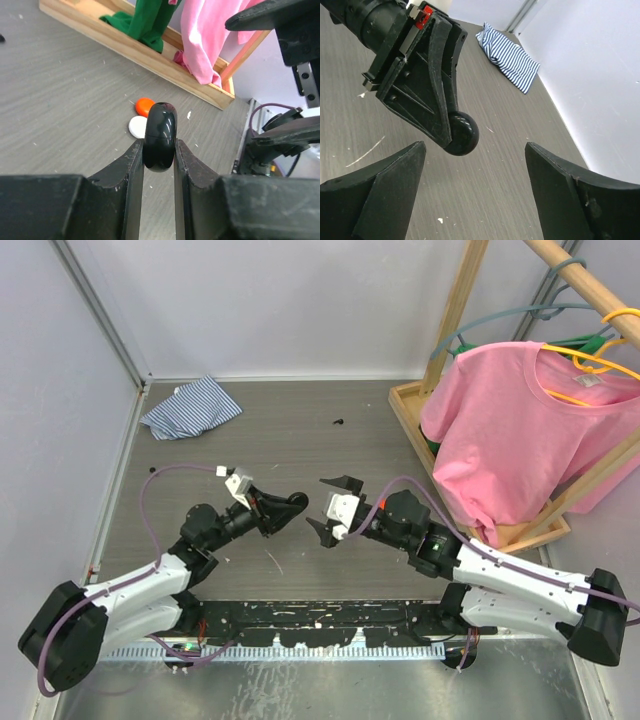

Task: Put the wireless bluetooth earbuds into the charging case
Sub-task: Pick up the charging case at the center of the board, then open the charging case.

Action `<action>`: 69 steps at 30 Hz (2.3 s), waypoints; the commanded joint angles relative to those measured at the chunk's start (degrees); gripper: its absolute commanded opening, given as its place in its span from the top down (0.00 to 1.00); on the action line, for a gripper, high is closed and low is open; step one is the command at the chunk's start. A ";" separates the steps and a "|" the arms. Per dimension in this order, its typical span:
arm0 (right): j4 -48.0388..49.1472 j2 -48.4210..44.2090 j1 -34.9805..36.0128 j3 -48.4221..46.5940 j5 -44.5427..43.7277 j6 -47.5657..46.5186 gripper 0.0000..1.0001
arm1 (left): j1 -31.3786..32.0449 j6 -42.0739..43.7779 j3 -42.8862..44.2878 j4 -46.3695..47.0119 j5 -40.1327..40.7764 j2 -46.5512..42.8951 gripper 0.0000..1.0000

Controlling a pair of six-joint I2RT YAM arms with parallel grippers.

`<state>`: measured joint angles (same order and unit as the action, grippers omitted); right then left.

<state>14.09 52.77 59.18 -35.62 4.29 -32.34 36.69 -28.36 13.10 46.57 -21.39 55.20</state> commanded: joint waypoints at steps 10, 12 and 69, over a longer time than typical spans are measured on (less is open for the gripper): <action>-11.99 3.17 -11.67 -12.94 21.06 13.95 0.13 | 0.13 13.91 -0.27 13.19 -3.92 -2.12 0.97; -12.09 4.74 -13.54 -13.80 24.51 15.26 0.13 | 0.13 15.14 -0.16 13.53 -5.46 -1.90 0.99; -12.08 11.39 -16.98 -17.91 24.28 17.24 0.16 | 2.48 19.41 -2.47 13.57 -15.42 -2.61 1.00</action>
<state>-1.74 65.39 42.63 -50.70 31.03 -15.46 38.35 -9.78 9.82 57.34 -34.70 53.63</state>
